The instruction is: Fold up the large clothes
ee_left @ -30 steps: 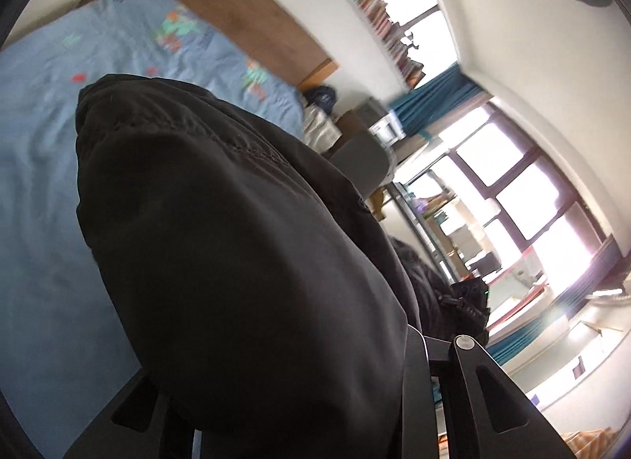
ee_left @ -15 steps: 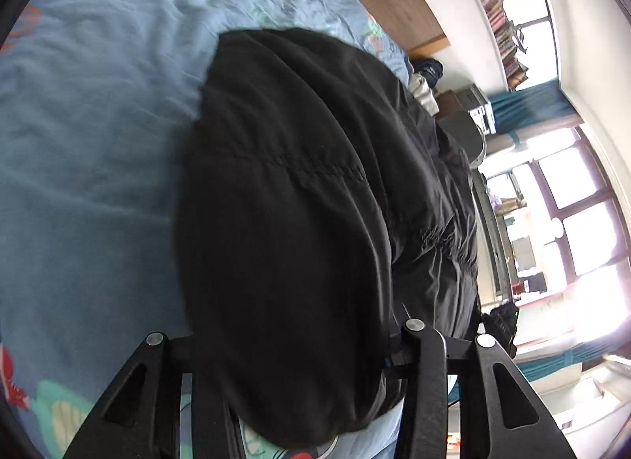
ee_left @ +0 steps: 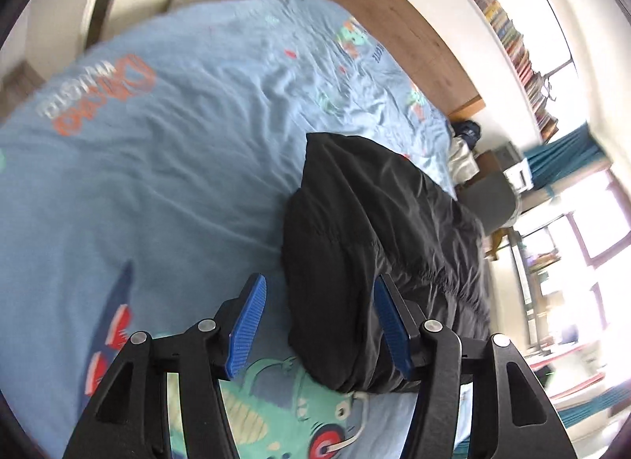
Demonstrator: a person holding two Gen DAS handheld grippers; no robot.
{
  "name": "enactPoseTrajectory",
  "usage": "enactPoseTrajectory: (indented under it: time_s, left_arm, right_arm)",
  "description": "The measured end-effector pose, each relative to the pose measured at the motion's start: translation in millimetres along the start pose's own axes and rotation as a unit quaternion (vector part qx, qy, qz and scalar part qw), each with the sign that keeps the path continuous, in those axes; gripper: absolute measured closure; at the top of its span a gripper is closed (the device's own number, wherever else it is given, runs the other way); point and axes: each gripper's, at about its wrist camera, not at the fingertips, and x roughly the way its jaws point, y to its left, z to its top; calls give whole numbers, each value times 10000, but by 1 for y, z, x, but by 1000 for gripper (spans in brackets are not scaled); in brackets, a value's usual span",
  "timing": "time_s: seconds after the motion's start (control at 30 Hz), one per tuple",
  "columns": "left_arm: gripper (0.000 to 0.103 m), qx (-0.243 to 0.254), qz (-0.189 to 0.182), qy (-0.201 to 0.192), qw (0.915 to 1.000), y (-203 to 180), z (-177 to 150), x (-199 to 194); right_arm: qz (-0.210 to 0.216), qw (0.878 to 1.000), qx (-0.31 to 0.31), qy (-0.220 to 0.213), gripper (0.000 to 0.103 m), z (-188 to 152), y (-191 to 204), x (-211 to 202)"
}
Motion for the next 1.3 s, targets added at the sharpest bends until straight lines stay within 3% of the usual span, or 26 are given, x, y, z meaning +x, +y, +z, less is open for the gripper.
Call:
enactPoseTrajectory:
  time_s: [0.23,0.3,0.4,0.5,0.67,0.9,1.17,1.3]
  left_arm:
    - [43,754,681,-425,9939,-49,-46,-32]
    - [37,991,865,-565,9897,-64,-65,-39]
    - [30,1367,1128,-806,9809,-84,-94,-49]
    - [22,1790,1485,-1069,9667,-107,-127,-57]
    - [20,2228,1740,-1371,9494,-140,-175,-66]
    - [15,2499,1921,-1496,9372,-168,-217,-72]
    - [12,2553,2301,-1465,9276,-183,-237,-65]
    - [12,2608,2381,-1383,9253,-187,-244,-57]
  right_arm:
    - [-347,9969,-684,-171,29,-40,39,-51]
    - [-463,9948,-877,-236,29,-57,51,-61]
    - [-556,9923,-1054,-340,29,-81,66,-73]
    - [-781,9874,-1302,-450,29,-109,82,-80]
    - [-1004,9798,-1593,-677,29,-148,107,-93]
    - [-1177,9726,-1824,-830,29,-187,130,-104]
    - [-1351,9636,-2203,-689,29,-212,149,-98]
    - [-1400,9581,-2401,-696,21,-222,157,-91]
